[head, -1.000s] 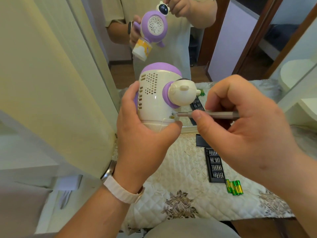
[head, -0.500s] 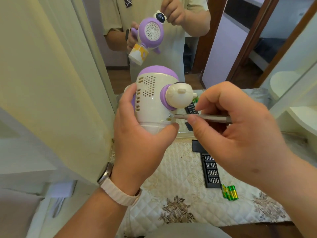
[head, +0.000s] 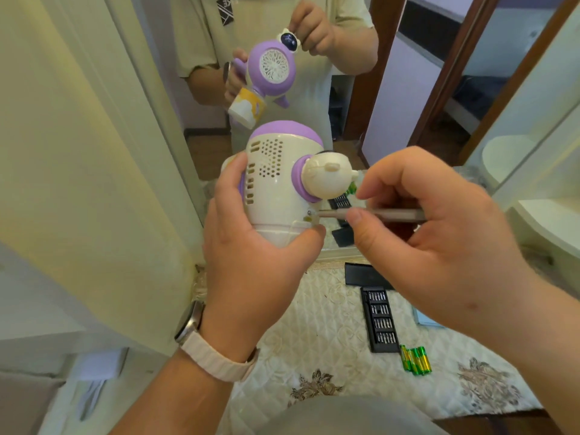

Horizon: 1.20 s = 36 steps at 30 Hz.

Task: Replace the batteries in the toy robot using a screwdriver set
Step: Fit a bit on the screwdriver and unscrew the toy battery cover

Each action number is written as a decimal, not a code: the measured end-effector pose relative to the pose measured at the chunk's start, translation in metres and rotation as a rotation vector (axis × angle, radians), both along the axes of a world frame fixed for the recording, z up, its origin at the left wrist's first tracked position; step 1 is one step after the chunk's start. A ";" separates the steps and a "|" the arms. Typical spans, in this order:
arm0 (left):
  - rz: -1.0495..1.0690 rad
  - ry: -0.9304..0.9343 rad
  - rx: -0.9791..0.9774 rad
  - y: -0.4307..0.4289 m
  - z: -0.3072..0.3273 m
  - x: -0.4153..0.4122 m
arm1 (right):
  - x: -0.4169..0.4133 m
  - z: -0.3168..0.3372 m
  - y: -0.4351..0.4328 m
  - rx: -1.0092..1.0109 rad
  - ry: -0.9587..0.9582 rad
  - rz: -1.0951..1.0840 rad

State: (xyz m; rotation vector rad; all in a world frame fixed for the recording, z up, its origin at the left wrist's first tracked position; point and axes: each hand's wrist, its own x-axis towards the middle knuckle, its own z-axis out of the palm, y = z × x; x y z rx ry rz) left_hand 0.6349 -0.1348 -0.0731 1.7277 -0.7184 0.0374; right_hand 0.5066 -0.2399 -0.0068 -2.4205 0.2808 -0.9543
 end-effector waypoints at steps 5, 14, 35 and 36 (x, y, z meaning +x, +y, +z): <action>0.006 -0.008 0.020 -0.004 -0.004 0.000 | 0.002 -0.006 -0.004 0.032 0.015 0.001; 0.055 -0.020 0.045 -0.003 -0.005 0.004 | 0.007 -0.012 -0.009 0.031 0.031 0.033; 0.019 0.009 0.051 -0.012 -0.012 0.012 | 0.014 -0.014 -0.017 0.132 0.097 -0.003; 0.017 0.012 0.052 -0.011 -0.013 0.012 | 0.015 -0.014 -0.016 0.129 0.101 -0.005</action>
